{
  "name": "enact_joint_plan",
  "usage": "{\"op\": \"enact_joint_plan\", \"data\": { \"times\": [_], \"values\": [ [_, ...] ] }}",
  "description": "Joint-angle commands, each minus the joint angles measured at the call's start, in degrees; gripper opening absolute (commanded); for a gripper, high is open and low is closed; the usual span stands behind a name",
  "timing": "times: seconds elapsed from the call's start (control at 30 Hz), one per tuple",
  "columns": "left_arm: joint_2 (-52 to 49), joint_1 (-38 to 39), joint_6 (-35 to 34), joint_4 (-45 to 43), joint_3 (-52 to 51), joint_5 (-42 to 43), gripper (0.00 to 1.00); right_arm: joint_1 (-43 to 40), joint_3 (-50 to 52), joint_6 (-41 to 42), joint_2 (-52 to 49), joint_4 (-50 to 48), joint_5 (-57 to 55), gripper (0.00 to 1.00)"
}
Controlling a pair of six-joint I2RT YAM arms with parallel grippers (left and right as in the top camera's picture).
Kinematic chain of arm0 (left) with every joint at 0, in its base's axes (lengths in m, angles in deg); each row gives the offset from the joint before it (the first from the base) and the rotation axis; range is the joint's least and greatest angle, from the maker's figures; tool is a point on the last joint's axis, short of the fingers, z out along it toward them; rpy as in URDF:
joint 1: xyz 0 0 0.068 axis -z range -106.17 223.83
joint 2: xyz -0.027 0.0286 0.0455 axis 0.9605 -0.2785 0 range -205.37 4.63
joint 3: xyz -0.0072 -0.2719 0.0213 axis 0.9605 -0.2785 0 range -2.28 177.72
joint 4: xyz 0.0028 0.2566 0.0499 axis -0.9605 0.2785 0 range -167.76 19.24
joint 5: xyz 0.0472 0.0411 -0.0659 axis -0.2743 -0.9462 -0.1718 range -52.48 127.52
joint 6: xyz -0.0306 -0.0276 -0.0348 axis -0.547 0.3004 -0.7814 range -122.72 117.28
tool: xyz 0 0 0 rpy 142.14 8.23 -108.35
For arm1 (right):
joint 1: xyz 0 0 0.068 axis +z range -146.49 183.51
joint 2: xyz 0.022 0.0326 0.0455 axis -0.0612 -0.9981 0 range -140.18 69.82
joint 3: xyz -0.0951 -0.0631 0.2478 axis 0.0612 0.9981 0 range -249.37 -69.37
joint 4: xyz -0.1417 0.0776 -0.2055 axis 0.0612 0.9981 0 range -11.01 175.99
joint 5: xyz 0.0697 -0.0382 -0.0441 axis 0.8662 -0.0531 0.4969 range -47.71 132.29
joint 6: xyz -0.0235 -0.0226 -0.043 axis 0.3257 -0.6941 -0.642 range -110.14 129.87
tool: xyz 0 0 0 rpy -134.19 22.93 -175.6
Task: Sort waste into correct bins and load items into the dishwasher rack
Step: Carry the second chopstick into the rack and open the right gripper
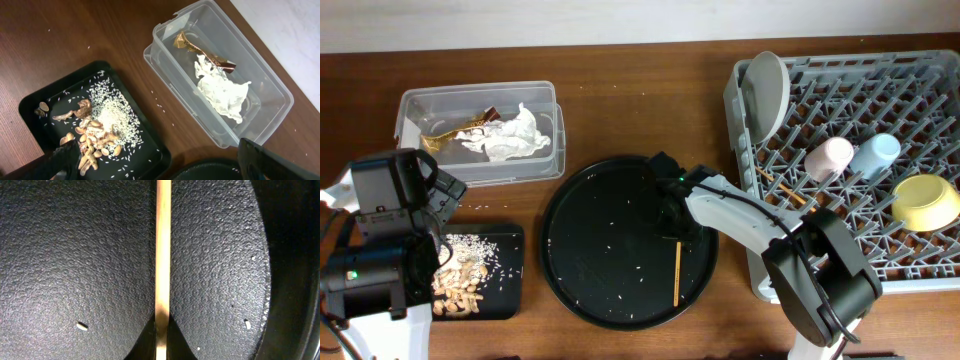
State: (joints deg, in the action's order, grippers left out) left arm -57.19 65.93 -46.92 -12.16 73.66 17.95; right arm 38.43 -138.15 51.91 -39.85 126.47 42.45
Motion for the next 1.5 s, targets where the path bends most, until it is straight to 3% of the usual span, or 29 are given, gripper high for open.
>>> {"op": "enact_joint_plan", "data": {
  "times": [0.0, 0.13, 0.4, 0.67, 1.03, 1.2, 1.47],
  "values": [
    [0.1, -0.2, 0.1, 0.1, 0.2, -0.8, 0.99, 0.0, -2.0, 0.9, -0.2, 4.1, 0.2, 0.04],
    [0.1, -0.2, 0.1, 0.0, 0.2, -0.8, 0.99, -2.5, -10.3, -3.5, 1.6, 12.5, 0.3, 0.04],
    [0.1, -0.2, 0.1, 0.1, 0.2, -0.8, 0.99, -16.0, -30.9, -24.3, 2.7, 30.4, 0.4, 0.04],
    [0.1, -0.2, 0.1, 0.1, 0.2, -0.8, 0.99, -29.6, -32.9, -41.4, 2.5, 28.8, 0.7, 0.04],
    [0.1, -0.2, 0.1, 0.1, 0.2, -0.8, 0.99, -31.9, -32.6, -42.3, 0.4, 25.6, 1.6, 0.05],
    [0.1, -0.2, 0.1, 0.1, 0.2, -0.8, 0.99, -31.9, -32.3, -42.0, -1.4, 26.3, 3.2, 0.17],
    [0.1, -0.2, 0.1, 0.1, 0.2, -0.8, 0.99, -31.9, -32.3, -39.5, -0.9, 30.6, 5.6, 0.2]
  ]
}}
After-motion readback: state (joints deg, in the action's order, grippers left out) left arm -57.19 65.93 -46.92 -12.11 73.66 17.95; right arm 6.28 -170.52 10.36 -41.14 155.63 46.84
